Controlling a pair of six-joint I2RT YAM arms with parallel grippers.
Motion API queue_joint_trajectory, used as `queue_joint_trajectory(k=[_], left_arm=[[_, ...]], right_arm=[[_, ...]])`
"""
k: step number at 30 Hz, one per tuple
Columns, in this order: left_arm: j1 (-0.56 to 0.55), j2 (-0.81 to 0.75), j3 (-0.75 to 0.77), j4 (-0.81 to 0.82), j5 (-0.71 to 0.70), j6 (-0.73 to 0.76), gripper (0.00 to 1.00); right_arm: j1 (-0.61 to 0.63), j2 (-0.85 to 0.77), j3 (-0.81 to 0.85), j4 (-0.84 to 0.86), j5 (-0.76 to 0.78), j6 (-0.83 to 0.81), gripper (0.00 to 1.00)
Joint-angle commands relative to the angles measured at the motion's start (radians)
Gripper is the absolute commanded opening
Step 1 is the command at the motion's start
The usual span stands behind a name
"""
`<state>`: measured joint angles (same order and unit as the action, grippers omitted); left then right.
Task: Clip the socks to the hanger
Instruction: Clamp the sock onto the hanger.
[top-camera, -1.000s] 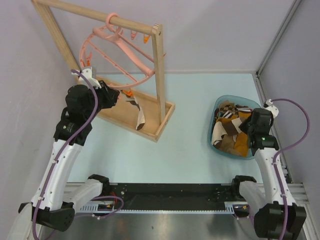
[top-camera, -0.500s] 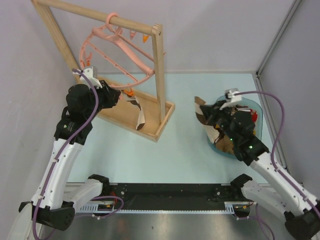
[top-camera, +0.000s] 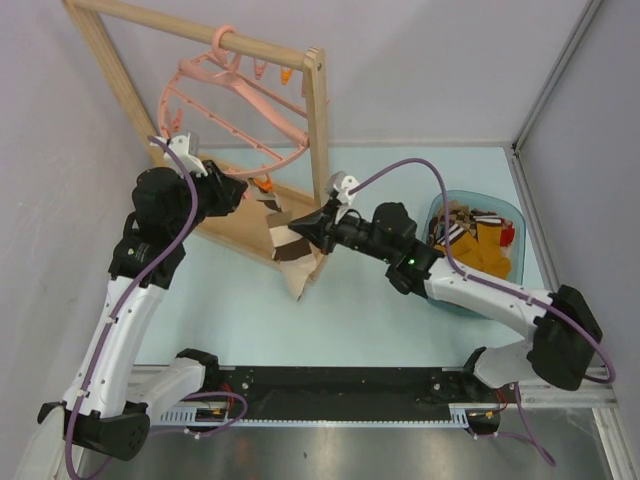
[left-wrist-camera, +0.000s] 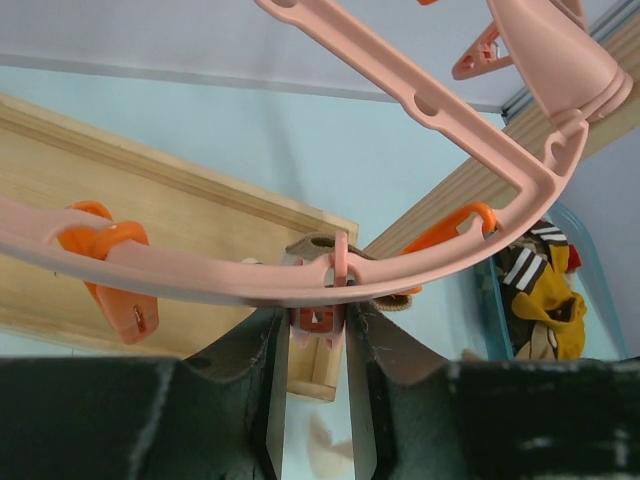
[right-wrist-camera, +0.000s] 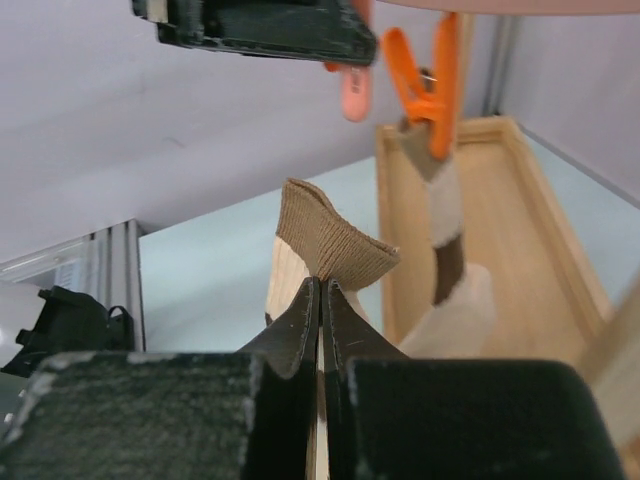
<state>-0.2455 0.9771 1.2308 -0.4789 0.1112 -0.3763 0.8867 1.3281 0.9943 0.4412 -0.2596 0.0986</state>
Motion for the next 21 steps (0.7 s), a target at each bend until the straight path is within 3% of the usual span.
queue_joint_trajectory(k=[1,10,21], left_arm=[[0.006,-0.014,0.007,0.065,0.047,-0.006,0.1],[0.005,-0.02,-0.008,0.095,0.099,-0.015,0.08],[0.005,-0.026,-0.011,0.094,0.113,-0.01,0.08]], right_arm=[[0.031,0.104,0.095,0.183,-0.108,-0.023,0.0],[0.055,0.285,0.204,0.297,-0.148,-0.025,0.0],[0.024,0.356,0.25,0.341,-0.133,0.015,0.0]])
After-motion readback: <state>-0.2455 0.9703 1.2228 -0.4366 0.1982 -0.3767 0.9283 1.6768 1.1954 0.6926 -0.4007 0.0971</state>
